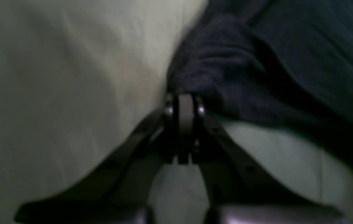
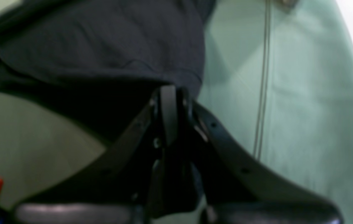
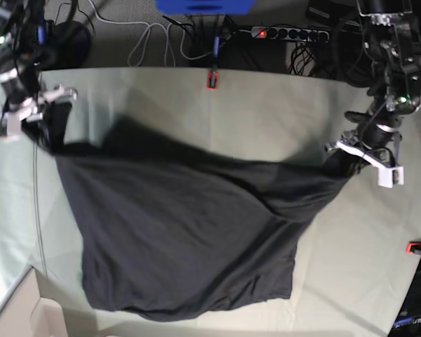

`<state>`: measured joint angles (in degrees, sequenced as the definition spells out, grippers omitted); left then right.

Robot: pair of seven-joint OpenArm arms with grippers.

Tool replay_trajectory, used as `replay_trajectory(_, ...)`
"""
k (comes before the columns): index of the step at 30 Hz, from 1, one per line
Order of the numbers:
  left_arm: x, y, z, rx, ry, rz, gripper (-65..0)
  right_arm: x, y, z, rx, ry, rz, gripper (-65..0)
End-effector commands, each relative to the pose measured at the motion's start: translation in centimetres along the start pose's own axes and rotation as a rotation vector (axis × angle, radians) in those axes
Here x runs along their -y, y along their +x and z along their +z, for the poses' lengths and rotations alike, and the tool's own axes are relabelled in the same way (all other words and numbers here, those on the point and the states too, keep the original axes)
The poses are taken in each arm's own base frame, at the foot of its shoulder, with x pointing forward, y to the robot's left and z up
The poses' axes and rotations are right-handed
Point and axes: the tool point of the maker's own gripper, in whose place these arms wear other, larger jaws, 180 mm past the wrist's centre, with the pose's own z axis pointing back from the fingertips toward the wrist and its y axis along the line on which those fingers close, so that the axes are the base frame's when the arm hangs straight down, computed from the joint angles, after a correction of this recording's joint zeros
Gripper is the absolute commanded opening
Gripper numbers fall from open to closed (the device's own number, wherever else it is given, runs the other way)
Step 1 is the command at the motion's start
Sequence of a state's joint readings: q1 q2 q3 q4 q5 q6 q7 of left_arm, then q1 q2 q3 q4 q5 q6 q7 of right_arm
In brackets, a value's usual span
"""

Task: Layout the t-shirt on the table in an organized manner, then fold the t-shirt properly
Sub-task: 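Release the t-shirt and pull the left gripper back along its edge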

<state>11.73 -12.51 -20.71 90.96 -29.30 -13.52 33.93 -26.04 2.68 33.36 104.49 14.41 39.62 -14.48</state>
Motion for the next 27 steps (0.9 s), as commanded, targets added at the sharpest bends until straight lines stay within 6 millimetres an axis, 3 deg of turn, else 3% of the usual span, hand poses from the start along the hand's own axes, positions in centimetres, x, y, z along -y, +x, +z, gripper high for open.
replay_trajectory(1, 0.4, 2.0, 0.1, 0.065, -0.023, 0.004, -59.1, -0.2, 1.6, 0.5, 0.077, 0.007, -0.006, -65.0)
replay_trajectory(7, 1.7, -0.1, 0.2, 0.018, -0.065, 0.021, -39.2, 0.8, 0.2, 2.8, 0.089, -0.055, -0.047, -65.0)
replay_trajectory(12, 1.4, -1.4, 1.0, -0.007, -0.057, 0.025, -30.1, 2.8, -1.4, 3.9, 0.058, -0.128, -0.078, -65.0)
replay_trajectory(19, -2.7, -0.1, 1.0, 0.034, 0.041, 0.081, -27.5, 5.0, -3.6, 5.4, 0.032, -0.230, -0.146, -65.0)
replay_trajectory(27, -2.6, 1.8, -1.5, 0.062, 0.031, 0.124, -27.5, 6.9, -5.2, 6.1, 0.015, -0.294, -0.186, -65.0)
